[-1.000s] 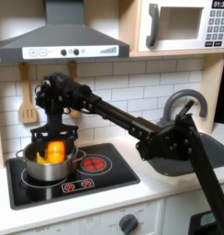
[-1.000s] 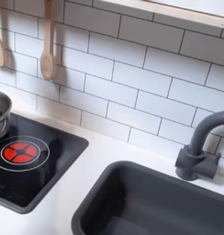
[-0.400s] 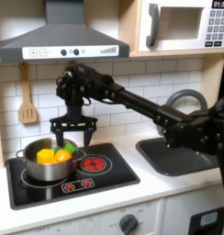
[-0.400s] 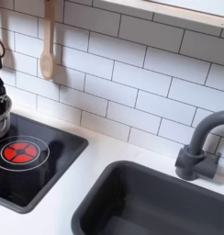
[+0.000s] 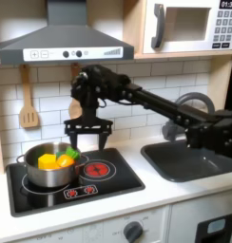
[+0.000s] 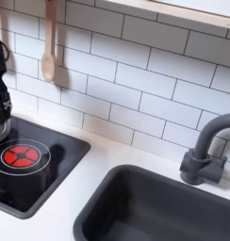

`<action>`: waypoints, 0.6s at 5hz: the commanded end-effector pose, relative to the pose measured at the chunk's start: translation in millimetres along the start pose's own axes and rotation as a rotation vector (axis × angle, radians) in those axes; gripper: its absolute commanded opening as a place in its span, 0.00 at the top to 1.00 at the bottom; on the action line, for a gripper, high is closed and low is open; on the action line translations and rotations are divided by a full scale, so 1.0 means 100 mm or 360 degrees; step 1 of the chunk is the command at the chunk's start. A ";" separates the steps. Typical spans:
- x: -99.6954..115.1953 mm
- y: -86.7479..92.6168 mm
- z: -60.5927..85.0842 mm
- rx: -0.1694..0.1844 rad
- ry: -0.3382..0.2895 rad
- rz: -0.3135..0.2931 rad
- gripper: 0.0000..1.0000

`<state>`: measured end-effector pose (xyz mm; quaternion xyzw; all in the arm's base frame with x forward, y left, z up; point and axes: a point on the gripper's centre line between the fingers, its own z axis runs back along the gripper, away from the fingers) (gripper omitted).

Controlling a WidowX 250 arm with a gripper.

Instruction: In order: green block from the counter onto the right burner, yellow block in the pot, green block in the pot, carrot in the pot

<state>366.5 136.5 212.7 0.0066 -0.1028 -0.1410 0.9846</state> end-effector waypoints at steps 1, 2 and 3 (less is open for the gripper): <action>0.00 -0.37 0.02 -0.0032 -0.0011 -0.0007 0.00; 0.00 -0.34 -0.01 -0.0033 0.0007 -0.0008 0.00; 0.00 -0.34 -0.01 -0.0033 0.0007 -0.0008 0.00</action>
